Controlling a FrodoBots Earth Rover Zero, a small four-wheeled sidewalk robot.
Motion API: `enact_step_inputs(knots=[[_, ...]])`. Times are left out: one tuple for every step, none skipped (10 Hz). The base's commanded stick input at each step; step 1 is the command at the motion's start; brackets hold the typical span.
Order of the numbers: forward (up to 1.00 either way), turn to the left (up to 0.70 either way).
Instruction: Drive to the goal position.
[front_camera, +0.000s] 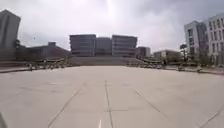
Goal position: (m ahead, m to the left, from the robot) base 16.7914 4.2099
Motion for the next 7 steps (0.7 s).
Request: enact_step_inputs(knots=[[1.00, 0.01], [1.00, 0.02], [1.00, 0.03], [1.00, 0.20], [1.00, 0.34], [1.00, 0.29], [1.00, 0.18]])
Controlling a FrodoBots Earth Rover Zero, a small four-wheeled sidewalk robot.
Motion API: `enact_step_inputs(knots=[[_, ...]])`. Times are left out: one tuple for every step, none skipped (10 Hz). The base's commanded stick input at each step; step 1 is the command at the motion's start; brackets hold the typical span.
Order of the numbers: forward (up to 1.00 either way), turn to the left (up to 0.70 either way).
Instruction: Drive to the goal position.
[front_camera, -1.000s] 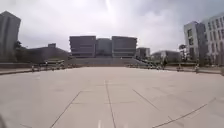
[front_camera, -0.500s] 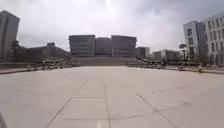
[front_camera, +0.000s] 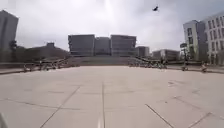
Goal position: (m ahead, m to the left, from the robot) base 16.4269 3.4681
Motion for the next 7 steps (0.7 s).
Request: enact_step_inputs(knots=[[1.00, 0.07], [1.00, 0.00], [1.00, 0.00], [1.00, 0.05], [1.00, 0.13], [1.00, 0.21], [1.00, 0.23]])
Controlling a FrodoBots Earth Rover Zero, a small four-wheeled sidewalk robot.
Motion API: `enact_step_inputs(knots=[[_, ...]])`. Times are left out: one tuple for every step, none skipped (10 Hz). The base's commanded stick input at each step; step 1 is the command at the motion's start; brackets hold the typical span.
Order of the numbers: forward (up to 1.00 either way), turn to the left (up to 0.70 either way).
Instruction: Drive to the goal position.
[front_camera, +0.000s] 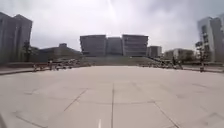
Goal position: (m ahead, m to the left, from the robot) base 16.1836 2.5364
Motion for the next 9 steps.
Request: enact_step_inputs(knots=[[1.00, 0.05], [1.00, 0.01], [1.00, 0.00], [1.00, 0.00], [1.00, 0.00], [1.00, 0.00], [1.00, 0.00], [1.00, 0.00], [1.00, 0.00]])
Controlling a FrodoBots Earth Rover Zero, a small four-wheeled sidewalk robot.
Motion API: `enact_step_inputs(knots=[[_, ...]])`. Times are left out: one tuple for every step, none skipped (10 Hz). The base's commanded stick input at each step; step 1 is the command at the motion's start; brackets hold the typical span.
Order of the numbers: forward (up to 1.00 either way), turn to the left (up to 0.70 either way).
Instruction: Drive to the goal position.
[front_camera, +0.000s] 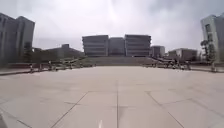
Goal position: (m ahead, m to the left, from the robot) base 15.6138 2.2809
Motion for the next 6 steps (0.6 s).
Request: enact_step_inputs(knots=[[1.00, -0.07], [1.00, -0.36], [1.00, -0.29], [1.00, -0.19], [1.00, -0.08], [1.00, 0.00]])
